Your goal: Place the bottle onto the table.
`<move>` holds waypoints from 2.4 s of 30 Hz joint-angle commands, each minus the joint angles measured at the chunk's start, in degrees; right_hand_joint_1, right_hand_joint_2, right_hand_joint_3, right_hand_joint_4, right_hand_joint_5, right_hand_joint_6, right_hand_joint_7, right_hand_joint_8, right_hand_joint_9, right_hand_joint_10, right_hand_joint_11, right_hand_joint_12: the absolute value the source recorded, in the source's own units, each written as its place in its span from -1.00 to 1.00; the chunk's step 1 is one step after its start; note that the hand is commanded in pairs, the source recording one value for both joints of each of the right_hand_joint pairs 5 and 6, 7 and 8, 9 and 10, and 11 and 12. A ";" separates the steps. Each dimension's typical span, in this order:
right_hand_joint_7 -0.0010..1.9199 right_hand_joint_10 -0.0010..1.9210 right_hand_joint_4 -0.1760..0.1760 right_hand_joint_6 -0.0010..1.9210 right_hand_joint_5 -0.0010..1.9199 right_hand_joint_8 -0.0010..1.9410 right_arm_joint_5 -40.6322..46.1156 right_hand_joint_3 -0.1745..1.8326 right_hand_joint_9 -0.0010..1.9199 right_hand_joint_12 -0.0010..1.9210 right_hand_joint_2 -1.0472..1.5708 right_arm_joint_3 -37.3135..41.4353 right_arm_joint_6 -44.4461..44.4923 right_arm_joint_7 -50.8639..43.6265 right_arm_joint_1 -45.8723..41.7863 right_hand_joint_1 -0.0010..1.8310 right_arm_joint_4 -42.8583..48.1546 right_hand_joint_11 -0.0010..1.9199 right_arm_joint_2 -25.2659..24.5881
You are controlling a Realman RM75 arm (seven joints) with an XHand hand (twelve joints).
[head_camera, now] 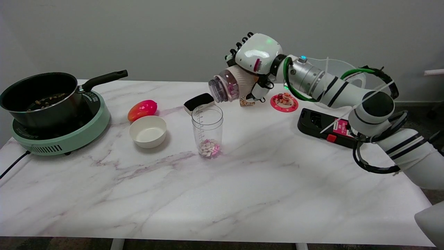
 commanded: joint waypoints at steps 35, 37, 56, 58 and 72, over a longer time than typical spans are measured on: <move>0.79 0.63 0.00 1.00 1.00 0.77 46.59 -0.39 0.63 0.35 1.00 19.34 -10.89 -0.30 -23.48 0.34 -3.88 0.36 -4.77; 0.79 0.63 0.00 1.00 1.00 0.77 48.46 -0.40 0.63 0.36 1.00 19.48 -9.01 -0.31 -22.86 0.34 -5.45 0.36 -5.32; 0.78 0.64 0.00 1.00 1.00 0.76 89.22 -0.41 0.64 0.36 1.00 7.39 16.66 -22.58 -12.48 0.34 -31.41 0.36 -10.56; 0.78 0.64 0.00 1.00 1.00 0.76 92.43 -0.41 0.64 0.36 1.00 5.41 19.01 -23.27 -11.46 0.35 -34.36 0.37 -10.93; 0.79 0.65 0.00 1.00 1.00 0.77 98.08 -0.42 0.65 0.37 1.00 2.61 31.50 -19.94 -7.33 0.35 -52.39 0.37 -18.68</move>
